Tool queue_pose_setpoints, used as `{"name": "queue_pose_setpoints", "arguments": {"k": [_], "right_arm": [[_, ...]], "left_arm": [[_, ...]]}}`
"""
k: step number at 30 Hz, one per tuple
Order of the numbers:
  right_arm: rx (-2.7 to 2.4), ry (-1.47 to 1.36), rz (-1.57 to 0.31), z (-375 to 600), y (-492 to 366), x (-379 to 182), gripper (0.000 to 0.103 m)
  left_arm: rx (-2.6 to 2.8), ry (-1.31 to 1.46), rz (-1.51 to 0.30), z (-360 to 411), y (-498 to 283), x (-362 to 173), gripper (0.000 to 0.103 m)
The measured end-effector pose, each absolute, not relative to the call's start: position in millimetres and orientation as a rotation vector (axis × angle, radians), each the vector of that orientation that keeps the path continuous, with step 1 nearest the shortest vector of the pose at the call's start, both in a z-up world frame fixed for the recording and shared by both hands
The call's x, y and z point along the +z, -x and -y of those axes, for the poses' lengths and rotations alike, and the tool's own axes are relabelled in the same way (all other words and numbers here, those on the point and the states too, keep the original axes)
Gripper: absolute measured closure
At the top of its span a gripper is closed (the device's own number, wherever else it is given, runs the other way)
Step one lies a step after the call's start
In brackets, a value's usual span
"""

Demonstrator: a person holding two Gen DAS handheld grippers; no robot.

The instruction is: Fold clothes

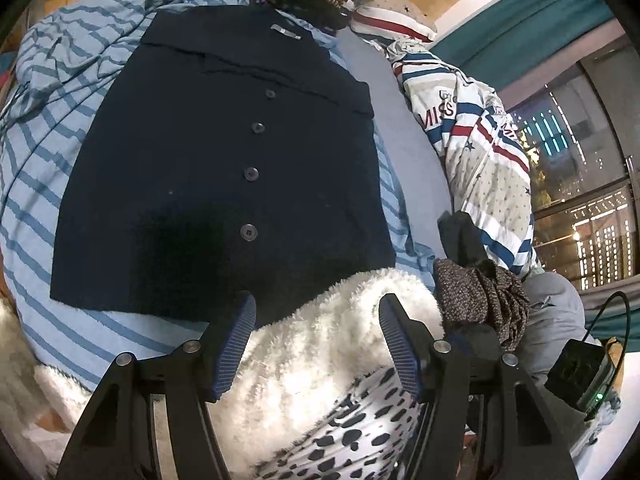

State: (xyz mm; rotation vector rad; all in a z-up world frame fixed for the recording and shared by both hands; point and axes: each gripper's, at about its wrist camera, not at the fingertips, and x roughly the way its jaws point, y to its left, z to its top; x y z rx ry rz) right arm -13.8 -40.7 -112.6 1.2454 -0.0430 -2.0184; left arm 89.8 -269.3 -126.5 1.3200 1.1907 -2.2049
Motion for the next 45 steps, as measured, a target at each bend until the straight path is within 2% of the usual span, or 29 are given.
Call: {"name": "queue_pose_setpoints", "arguments": {"k": [5,9,12,14,16,21,30,35,37,40,45], "right_arm": [[-2.047,-1.239,-0.027,65.9,11.6,-110.2,0.016],[-2.031,-1.269,-0.051,96.6,8.4,-124.1,0.018],[-2.004,-1.302,-0.047,122.7,2.6,-137.0,0.026],[-1.948,-1.339,-0.077,150.9,-3.7,-148.1,0.036],[-1.884,-1.355,-0.091,176.6,-10.6,-155.6,0.039],[-1.779,-1.398,-0.148,225.7,-26.3,-177.1,0.039],[-1.667,-1.538,-0.305,250.2,-34.7,-213.5,0.039],[-1.696,-1.571,-0.275,240.5,-37.0,-223.0,0.038],[-1.699,-1.598,-0.264,237.9,-39.4,-226.3,0.037],[-1.697,-1.609,-0.301,234.4,-44.4,-228.9,0.034],[-1.704,-1.584,-0.373,232.6,-56.6,-229.0,0.031]], "left_arm": [[-2.265,-1.370,-1.092,295.2,-85.2,-127.4,0.038],[-2.281,-1.330,-1.039,343.6,-104.8,-131.0,0.038],[-2.148,-1.306,-1.114,390.1,-121.4,-141.9,0.038],[-2.025,-1.351,-1.161,420.4,-129.0,-154.0,0.038],[-1.950,-1.413,-1.191,443.0,-135.6,-167.9,0.038],[-1.859,-1.435,-1.267,470.9,-173.9,-215.4,0.038],[-1.786,-1.329,-1.558,476.3,-207.0,-257.5,0.038],[-1.625,-1.386,-1.555,479.3,-216.9,-285.2,0.038],[-1.591,-1.406,-1.626,477.8,-213.1,-293.9,0.038],[-1.538,-1.441,-1.697,470.8,-204.2,-306.0,0.038],[-1.496,-1.417,-1.667,470.8,-201.8,-314.8,0.038]]}}
